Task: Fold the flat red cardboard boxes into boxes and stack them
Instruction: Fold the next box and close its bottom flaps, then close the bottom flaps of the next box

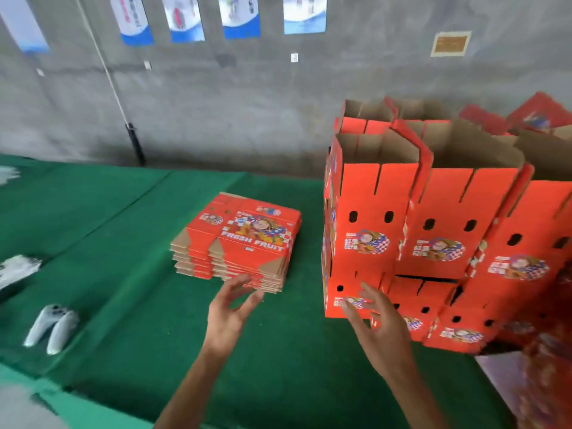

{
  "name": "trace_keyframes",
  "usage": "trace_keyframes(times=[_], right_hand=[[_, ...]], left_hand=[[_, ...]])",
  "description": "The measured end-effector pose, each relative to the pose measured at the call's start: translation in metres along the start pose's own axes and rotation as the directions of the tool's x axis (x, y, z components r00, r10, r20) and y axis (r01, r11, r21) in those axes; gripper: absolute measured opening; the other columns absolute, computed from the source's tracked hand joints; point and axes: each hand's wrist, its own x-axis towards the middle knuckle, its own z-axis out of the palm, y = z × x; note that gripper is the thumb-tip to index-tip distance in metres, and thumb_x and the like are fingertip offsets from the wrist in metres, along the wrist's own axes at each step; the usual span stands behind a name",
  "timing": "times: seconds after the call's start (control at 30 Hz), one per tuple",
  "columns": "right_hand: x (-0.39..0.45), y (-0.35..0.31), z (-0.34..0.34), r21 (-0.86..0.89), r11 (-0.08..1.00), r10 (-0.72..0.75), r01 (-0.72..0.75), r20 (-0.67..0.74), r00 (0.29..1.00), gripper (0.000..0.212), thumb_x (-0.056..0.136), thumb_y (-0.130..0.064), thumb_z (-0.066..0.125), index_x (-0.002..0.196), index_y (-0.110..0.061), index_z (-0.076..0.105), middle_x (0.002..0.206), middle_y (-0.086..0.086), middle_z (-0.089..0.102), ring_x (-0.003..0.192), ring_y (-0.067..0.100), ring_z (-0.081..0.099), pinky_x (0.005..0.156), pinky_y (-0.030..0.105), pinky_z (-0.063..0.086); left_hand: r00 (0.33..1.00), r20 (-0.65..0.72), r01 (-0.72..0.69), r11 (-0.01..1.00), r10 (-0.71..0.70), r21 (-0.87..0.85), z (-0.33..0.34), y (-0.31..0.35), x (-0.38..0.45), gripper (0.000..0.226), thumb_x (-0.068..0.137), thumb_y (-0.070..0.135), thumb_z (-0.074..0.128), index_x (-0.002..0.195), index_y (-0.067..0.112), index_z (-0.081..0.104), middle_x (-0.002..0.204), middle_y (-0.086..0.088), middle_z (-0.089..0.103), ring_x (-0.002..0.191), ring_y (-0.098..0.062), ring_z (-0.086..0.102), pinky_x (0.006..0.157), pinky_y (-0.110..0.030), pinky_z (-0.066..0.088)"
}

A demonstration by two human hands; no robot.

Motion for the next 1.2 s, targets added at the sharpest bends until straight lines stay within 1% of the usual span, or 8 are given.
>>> trace_keyframes(times=[0.23,0.43,0.53,0.67,0.77,0.87,1.07,1.2], right_hand=[[0.059,-0.034,0.124,0.021,0.999,0.038,-0.039,0.034,0.999,0.085,0.074,-0.092,0.054,0.14,-0.037,0.055,0.123,-0.018,0.066,0.108,-0.001,0.064,0.09,0.031,0.056],[0.145,-0.037,0.234,-0.021,0.976,0.217,-0.217,0.156,0.964,0.088,0.076,-0.089,0.056,0.144,-0.034,0.051,0.121,-0.008,0.068,0.091,-0.001,0.067,0.067,0.022,0.053],[0.173,-0.026,0.279,-0.119,0.96,0.272,-0.253,0.187,0.944,0.072,0.087,-0.072,0.062,0.143,-0.027,0.052,0.117,-0.006,0.07,0.082,0.0,0.067,0.058,0.017,0.047],[0.194,-0.003,0.314,-0.28,0.898,0.398,-0.339,0.192,0.897,0.063,0.092,-0.052,0.069,0.143,-0.019,0.053,0.126,0.006,0.067,0.099,0.02,0.067,0.082,0.038,0.057],[0.205,0.011,0.33,-0.36,0.834,0.5,-0.417,0.177,0.847,0.064,0.091,-0.043,0.074,0.143,-0.012,0.052,0.132,0.01,0.063,0.112,0.026,0.065,0.088,0.038,0.054],[0.211,0.019,0.339,-0.389,0.811,0.535,-0.437,0.188,0.824,0.056,0.09,-0.041,0.076,0.132,-0.009,0.057,0.12,0.006,0.066,0.103,0.023,0.065,0.081,0.034,0.052],[0.216,0.026,0.355,-0.403,0.784,0.567,-0.473,0.152,0.81,0.052,0.087,-0.042,0.078,0.121,-0.011,0.054,0.118,0.007,0.06,0.098,0.022,0.065,0.086,0.04,0.059],[0.215,0.023,0.357,-0.384,0.798,0.53,-0.464,0.084,0.844,0.055,0.082,-0.042,0.083,0.115,-0.006,0.057,0.12,0.009,0.059,0.112,0.027,0.06,0.093,0.044,0.056]], left_hand=[[1.0,-0.01,0.019,0.994,-0.018,0.109,-0.094,-0.045,0.113,0.058,0.071,0.056,0.085,0.12,0.029,0.069,0.117,0.012,0.075,0.109,-0.004,0.07,0.087,-0.02,0.056],[0.993,0.028,0.101,0.946,-0.115,0.308,-0.148,-0.088,0.232,0.076,0.072,0.065,0.084,0.132,0.023,0.061,0.124,0.003,0.068,0.114,-0.015,0.065,0.087,-0.036,0.058],[0.994,0.019,0.078,0.835,-0.105,0.545,-0.165,-0.111,0.284,0.07,0.082,0.056,0.079,0.139,0.023,0.055,0.136,0.001,0.059,0.121,-0.017,0.056,0.098,-0.042,0.052],[0.988,-0.013,0.091,0.524,-0.151,0.847,-0.174,-0.138,0.332,0.092,0.082,0.067,0.073,0.152,0.019,0.038,0.155,-0.009,0.04,0.145,-0.03,0.033,0.117,-0.05,0.036],[0.967,-0.051,0.148,0.387,-0.251,0.91,-0.178,-0.154,0.351,0.117,0.079,0.077,0.067,0.161,0.01,0.017,0.167,-0.017,0.018,0.154,-0.036,0.016,0.124,-0.052,0.024],[0.96,-0.047,0.147,0.352,-0.276,0.924,-0.175,-0.165,0.358,0.126,0.077,0.084,0.062,0.161,0.004,0.011,0.167,-0.016,0.017,0.153,-0.036,0.017,0.121,-0.053,0.029],[0.95,0.026,0.067,0.285,-0.311,0.956,-0.163,-0.164,0.365,0.101,0.09,0.061,0.067,0.156,-0.001,0.023,0.158,-0.022,0.033,0.148,-0.039,0.03,0.119,-0.051,0.036],[0.953,0.133,-0.094,0.151,-0.271,0.984,-0.155,-0.15,0.366,0.065,0.103,0.055,0.047,0.133,-0.001,0.055,0.135,-0.025,0.056,0.125,-0.036,0.057,0.104,-0.043,0.051]])
